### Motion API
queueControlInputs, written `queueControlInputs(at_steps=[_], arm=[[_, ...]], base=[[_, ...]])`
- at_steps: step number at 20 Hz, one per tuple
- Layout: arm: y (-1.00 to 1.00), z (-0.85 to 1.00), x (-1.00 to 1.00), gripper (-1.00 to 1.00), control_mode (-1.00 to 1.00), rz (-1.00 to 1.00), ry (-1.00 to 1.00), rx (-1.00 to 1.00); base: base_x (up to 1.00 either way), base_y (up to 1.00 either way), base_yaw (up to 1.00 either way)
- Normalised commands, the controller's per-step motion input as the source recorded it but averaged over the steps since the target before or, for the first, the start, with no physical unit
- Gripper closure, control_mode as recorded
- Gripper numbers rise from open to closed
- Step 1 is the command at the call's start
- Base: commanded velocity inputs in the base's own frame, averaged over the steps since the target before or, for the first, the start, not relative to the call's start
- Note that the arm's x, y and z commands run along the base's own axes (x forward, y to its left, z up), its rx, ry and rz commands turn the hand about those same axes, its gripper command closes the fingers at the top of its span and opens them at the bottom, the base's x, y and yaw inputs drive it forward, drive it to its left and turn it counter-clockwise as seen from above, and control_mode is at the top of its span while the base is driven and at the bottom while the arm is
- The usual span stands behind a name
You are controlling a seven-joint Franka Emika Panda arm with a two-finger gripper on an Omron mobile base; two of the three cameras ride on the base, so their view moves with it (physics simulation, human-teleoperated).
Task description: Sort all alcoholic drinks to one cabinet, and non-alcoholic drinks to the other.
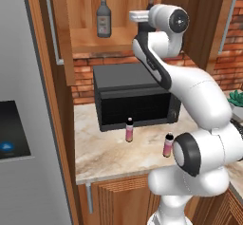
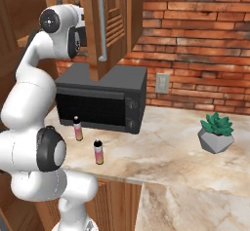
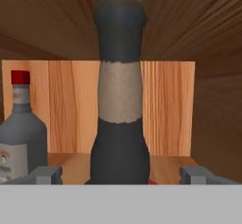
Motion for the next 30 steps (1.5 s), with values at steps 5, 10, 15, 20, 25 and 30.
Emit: queueControlInputs(at_steps=[5,10,15,20,25,30], arm=[[0.01,0.0,0.19,-1.0,-1.0,0.0,-0.01,0.0],[0.0,0.02,-0.19,-1.0,-1.0,0.0,-0.01,0.0],[0.05,0.0,-0.02,-1.0,-1.0,0.0,-0.03,0.0],[0.0,0.01,-0.89,-1.0,-1.0,0.0,-0.01,0.01],[0.0,0.02,-1.0,-1.0,-1.0,0.0,-0.03,0.07],[0.0,0.0,-1.0,-1.0,-1.0,0.0,0.01,0.03]], base=[[0.0,0.0,0.0],[0.0,0.0,0.0],[0.0,0.0,0.0],[0.0,0.0,0.0],[0.0,0.0,0.0],[0.0,0.0,0.0]])
